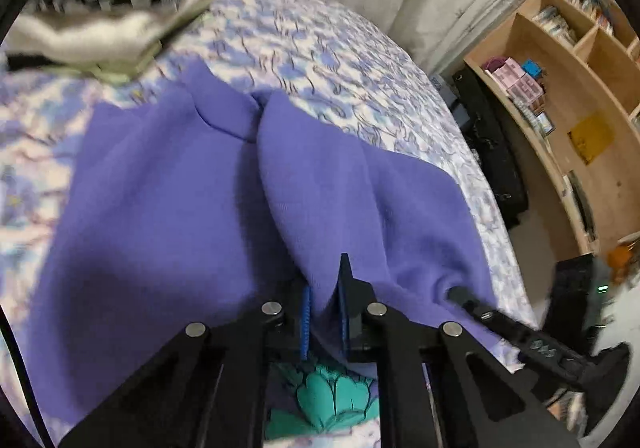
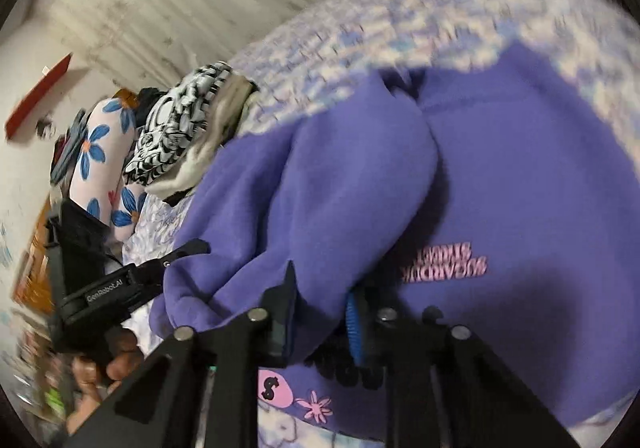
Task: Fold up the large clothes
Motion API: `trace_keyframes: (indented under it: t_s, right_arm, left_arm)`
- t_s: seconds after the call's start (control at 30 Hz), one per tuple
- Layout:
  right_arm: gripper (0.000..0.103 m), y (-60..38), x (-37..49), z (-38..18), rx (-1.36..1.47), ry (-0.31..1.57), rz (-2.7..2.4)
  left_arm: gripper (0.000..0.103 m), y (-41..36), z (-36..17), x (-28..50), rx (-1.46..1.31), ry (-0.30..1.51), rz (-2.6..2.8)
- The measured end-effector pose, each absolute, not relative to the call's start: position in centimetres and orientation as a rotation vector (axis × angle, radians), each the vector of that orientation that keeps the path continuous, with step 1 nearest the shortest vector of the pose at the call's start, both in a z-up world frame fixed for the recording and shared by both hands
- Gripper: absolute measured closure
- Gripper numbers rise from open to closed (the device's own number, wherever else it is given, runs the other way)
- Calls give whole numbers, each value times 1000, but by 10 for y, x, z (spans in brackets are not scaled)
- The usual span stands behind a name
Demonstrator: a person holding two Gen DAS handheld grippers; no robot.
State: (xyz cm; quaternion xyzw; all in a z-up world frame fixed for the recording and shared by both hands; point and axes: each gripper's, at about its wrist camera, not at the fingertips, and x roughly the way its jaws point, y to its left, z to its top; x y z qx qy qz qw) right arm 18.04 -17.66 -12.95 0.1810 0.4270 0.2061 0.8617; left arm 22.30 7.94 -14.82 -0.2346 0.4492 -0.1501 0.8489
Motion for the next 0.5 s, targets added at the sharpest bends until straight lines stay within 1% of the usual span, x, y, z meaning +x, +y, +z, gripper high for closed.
trace_keyframes:
  t_s: [0.1, 0.13, 0.2, 0.23, 0.3, 0.33, 0.37, 0.4, 0.43, 0.47, 0.5]
  right_arm:
    - [86, -183, 162, -120, 347, 830, 446]
    - [86, -184, 159, -128, 327, 850, 431]
    - [86, -180, 159, -163, 280, 959, 371]
    - [84, -179, 160, -174, 269, 988, 349]
    - [83, -180, 152, -180, 284, 960, 330]
    - [77, -180, 150, -176, 282, 953, 320]
    - [74, -179, 148, -173, 276, 951, 302]
    - [67, -178, 146, -168, 265, 951, 278]
    - [62, -177, 144, -165, 255, 951, 261]
    - [60, -177, 143, -162, 247, 947, 252]
    - [59, -178, 140, -159, 239, 938, 248]
  left_arm:
    - [95, 77, -140, 198, -425, 923, -277]
    - [94, 76, -141, 193, -392, 922, -263]
    - [94, 63, -165, 188, -299, 982, -206]
    - [94, 56, -181, 186, -256, 1004, -184]
    - [92, 49, -188, 180, -205, 968, -152]
    - [92, 45, -185, 178, -181, 946, -136]
    - [91, 43, -183, 177, -170, 940, -125]
    - [87, 43, -181, 177, -169, 939, -119]
    - [81, 45, -176, 177, -173, 940, -107]
    - [76, 47, -173, 177, -179, 942, -94]
    - [64, 50, -170, 174, -189, 940, -77]
